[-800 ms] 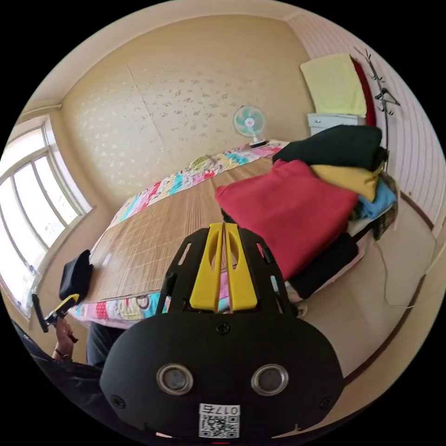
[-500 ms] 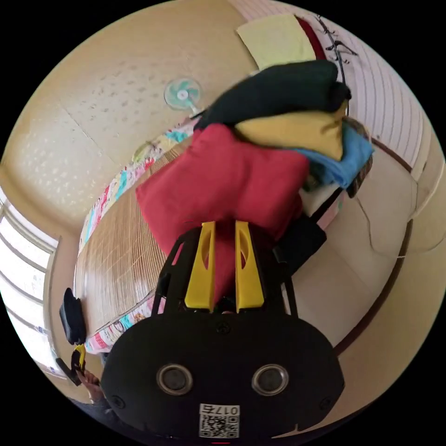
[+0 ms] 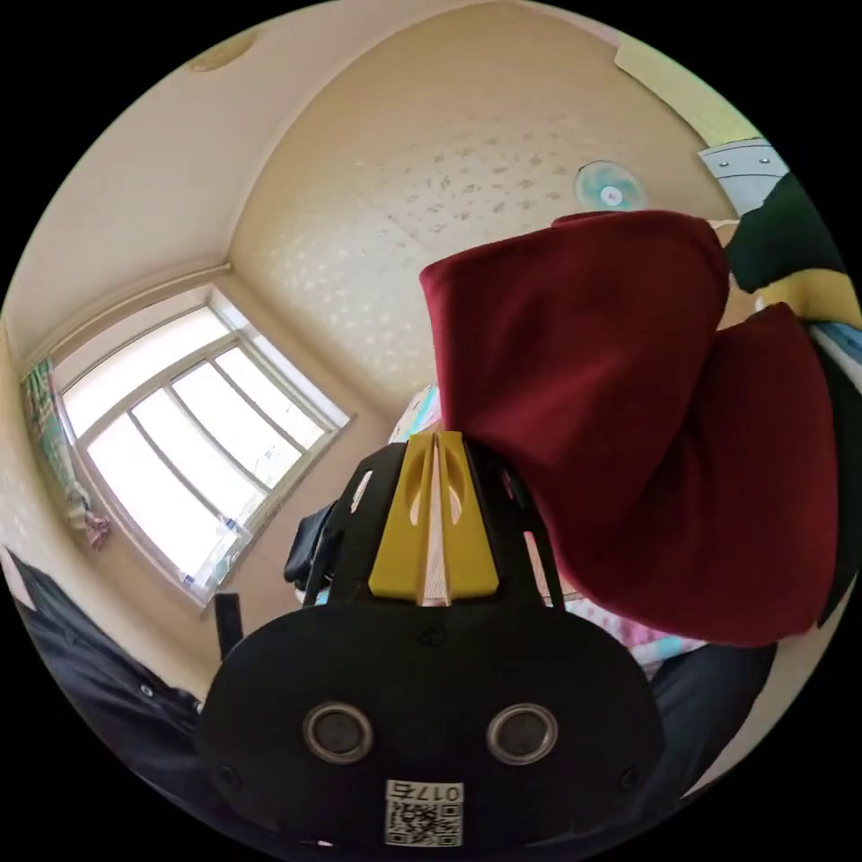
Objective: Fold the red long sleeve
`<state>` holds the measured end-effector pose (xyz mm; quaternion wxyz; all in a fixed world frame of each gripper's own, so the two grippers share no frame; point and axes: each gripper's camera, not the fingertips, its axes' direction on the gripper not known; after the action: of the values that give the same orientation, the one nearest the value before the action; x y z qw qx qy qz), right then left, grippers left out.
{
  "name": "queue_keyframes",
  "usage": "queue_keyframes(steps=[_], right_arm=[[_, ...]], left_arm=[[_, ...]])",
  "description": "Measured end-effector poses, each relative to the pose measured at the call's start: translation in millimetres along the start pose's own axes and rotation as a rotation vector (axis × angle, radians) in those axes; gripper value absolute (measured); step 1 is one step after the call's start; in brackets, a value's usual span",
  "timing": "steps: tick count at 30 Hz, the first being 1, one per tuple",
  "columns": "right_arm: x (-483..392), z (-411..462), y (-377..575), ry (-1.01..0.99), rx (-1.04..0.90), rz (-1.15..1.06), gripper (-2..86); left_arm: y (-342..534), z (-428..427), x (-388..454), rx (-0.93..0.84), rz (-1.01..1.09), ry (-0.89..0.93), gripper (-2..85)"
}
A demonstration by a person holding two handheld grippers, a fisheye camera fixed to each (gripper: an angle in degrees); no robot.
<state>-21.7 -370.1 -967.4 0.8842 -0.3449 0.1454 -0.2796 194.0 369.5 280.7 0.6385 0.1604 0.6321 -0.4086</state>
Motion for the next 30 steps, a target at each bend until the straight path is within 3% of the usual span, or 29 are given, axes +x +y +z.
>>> queue_keyframes(steps=[1,3,6,12,14,18,21,26,29,30], right_arm=[[-12,23,18,-0.211,-0.082,-0.034,0.8],[-33,60,43,-0.248,-0.266,-0.064,0.9],[-51,90,67,0.111,-0.415,-0.145,1.5],[6,82,-2,0.362,-0.31,-0.047,8.0],[31,96,-22,0.468,-0.39,-0.035,9.7],[79,164,6,0.821,-0.843,-0.105,9.1],[46,166,35,0.892,-0.79,-0.245,4.7],[10,145,71,0.657,-0.819,-0.204,1.7],[-4,117,77,0.279,-0.85,-0.209,1.2],[-8,103,72,0.016,-0.867,-0.21,1.3]], left_arm=[[0,-1,0,0.004,0.0,0.004,-1.0],[-1,-3,-4,-0.003,-0.002,0.006,-1.0],[0,-10,-15,-0.013,-0.032,-0.014,-1.0],[4,-29,-41,-0.032,-0.094,-0.06,-1.0],[3,-29,-50,-0.054,-0.13,-0.073,-1.0],[-1,-31,-60,-0.043,-0.154,-0.048,-1.0],[-6,-28,-62,-0.05,-0.156,-0.04,-1.0],[-17,-15,-70,-0.085,-0.172,-0.011,-1.0],[-29,-7,-72,-0.099,-0.173,0.019,-1.0],[-35,-5,-72,-0.103,-0.167,0.02,-1.0]])
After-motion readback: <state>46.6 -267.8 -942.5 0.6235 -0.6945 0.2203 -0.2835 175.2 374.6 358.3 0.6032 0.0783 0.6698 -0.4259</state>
